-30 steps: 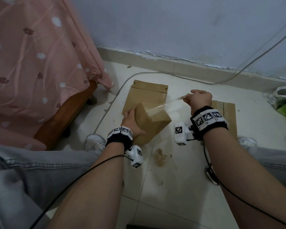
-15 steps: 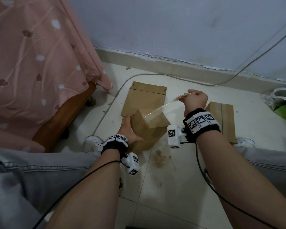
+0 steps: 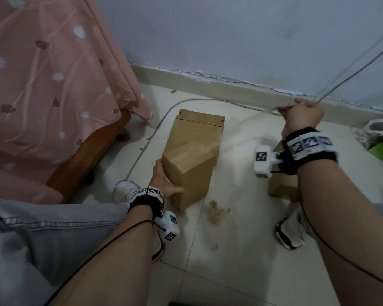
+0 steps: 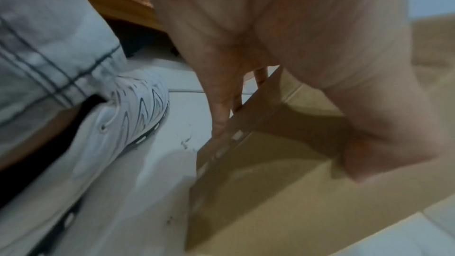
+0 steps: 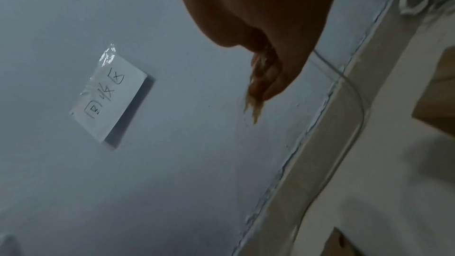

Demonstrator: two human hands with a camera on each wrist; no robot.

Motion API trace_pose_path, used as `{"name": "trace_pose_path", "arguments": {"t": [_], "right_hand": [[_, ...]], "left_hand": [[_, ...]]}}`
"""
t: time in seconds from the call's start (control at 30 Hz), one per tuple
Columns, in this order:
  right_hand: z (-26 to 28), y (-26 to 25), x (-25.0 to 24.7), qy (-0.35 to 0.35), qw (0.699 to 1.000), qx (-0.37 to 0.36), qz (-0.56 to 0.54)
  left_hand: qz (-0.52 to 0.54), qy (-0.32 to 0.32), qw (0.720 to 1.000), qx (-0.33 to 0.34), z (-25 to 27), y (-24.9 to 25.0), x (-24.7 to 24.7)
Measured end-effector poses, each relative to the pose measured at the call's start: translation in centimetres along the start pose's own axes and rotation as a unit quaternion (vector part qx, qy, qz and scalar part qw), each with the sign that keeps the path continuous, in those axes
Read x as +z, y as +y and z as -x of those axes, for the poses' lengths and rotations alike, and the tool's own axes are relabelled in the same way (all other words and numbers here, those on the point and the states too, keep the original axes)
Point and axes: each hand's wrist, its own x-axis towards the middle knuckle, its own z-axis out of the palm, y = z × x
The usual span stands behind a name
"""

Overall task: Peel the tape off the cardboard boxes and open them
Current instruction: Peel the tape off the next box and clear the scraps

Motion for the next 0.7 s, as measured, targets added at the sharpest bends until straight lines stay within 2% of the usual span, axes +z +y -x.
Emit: {"name": "trace_pose_path", "arguments": {"t": [0.07, 0.17, 0.27, 0.33, 0.4, 0.47, 0.6, 0.7], "right_hand": [[-1.4, -0.8, -0.2, -0.035, 0.999, 0.022, -0.033], [-0.1, -0.1, 0.2, -0.130, 0.989, 0.068, -0.027], [1.5, 2.1, 0.9, -0.190, 0.979, 0.074, 0.011], [1.9, 3.7, 0.9, -0.233, 0.968, 0.061, 0.076], [1.9, 5.4, 0.3, -0.277, 0.943, 0.046, 0.180], [1.8, 6.8, -0.7, -0.283, 0.914, 0.018, 0.291], [2.0, 9.3, -2.7, -0.323, 0.875, 0.011, 0.360], [2.5, 10.1, -3.2, -0.319, 0.843, -0.042, 0.432]], "left_hand": [[0.002, -0.010, 1.000, 0.009, -0.1, 0.1, -0.1], [0.009, -0.034, 0.999, 0.029, -0.5, 0.8, 0.1], [0.011, -0.042, 0.999, 0.032, -0.9, 1.5, 0.4], [0.001, -0.049, 0.998, 0.035, -1.2, 2.1, 0.6], [-0.001, -0.050, 0.998, 0.031, -1.7, 2.4, 0.7], [0.001, -0.050, 0.998, 0.032, -2.1, 2.2, 0.6], [-0.011, -0.043, 0.998, 0.033, -2.4, 1.7, 0.4], [0.000, -0.039, 0.999, 0.034, -2.5, 1.6, 0.5]]}}
